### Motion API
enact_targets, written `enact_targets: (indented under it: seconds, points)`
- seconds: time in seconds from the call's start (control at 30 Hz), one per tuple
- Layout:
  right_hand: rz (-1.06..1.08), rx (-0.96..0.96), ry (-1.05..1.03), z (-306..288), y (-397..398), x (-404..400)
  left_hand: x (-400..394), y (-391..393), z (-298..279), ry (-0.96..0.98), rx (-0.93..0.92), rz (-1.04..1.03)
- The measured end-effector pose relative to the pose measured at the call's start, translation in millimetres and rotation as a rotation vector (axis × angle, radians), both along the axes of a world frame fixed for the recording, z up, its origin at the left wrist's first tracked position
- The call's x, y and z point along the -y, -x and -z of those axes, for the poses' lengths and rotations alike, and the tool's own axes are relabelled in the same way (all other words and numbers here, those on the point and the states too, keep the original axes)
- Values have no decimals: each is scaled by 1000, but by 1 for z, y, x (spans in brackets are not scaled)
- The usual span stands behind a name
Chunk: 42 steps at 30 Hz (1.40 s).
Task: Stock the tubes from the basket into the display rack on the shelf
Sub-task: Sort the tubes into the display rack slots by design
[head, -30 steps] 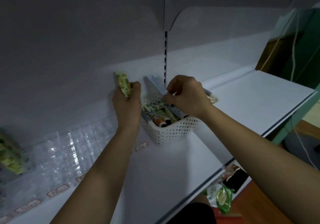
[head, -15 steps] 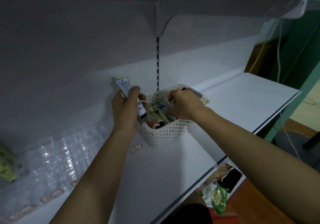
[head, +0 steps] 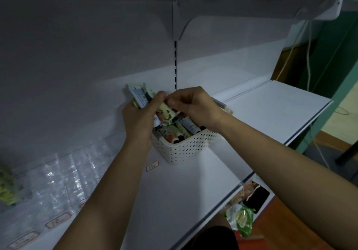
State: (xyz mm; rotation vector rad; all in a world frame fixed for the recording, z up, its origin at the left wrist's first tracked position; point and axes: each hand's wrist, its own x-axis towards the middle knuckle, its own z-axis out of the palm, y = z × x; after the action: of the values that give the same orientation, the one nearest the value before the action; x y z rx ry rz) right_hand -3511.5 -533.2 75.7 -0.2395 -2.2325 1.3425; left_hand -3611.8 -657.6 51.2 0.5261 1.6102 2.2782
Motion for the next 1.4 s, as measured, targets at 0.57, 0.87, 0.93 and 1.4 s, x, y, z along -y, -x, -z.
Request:
enact_targets:
  seconds: [0.57,0.87,0.93,1.4]
  points:
    - [302,373,-416,2,10,14,13,18,-10,-112,264,81]
    - [396,-293,-212,5,14,40,9,-5,-15,-301,522,274]
    - [352,-207,-227,5,12,37,9,-5,-16,-296,536,283]
    - [346,777,-757,19,12,-12,8,-10,-18,-243,501,194]
